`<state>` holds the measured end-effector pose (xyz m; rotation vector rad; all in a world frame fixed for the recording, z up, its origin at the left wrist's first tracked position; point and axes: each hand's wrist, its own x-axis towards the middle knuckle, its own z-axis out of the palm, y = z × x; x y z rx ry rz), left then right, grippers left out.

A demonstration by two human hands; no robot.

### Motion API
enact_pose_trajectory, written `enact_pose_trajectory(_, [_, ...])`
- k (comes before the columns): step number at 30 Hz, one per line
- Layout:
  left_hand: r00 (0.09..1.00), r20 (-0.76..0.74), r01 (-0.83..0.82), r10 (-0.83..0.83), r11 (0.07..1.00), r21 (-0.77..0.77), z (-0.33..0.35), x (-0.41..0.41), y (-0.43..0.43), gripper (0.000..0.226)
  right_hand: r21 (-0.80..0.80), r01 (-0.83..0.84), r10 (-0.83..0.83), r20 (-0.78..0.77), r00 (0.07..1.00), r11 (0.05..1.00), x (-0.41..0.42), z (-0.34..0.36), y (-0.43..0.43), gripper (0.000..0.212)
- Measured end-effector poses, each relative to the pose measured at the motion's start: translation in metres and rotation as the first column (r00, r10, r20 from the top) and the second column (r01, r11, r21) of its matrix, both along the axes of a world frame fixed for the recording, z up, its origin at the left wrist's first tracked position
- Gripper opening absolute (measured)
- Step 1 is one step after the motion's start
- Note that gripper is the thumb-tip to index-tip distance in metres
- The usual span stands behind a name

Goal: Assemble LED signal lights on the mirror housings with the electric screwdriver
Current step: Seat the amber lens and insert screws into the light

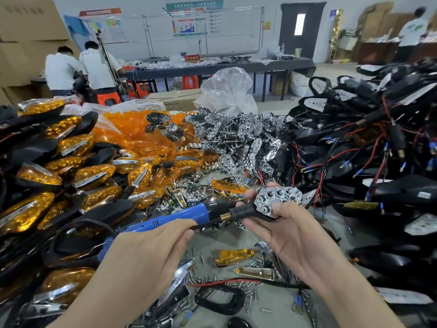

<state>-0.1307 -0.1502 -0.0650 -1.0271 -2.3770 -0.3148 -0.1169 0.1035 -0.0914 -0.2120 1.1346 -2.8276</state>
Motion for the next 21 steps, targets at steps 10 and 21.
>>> enact_pose_trajectory(10, [0.992, 0.123, -0.015, 0.007, 0.998, 0.067, -0.009, -0.003, 0.013, 0.034, 0.020, -0.001, 0.002, -0.028, 1.000, 1.000, 0.000, -0.003, -0.001, 0.044])
enact_pose_trajectory(21, [0.996, 0.069, -0.064, 0.058, 0.995, 0.081, -0.021, -0.008, 0.017, 0.029, 0.033, 0.004, -0.002, -0.063, 0.998, 0.999, 0.000, -0.003, -0.003, 0.045])
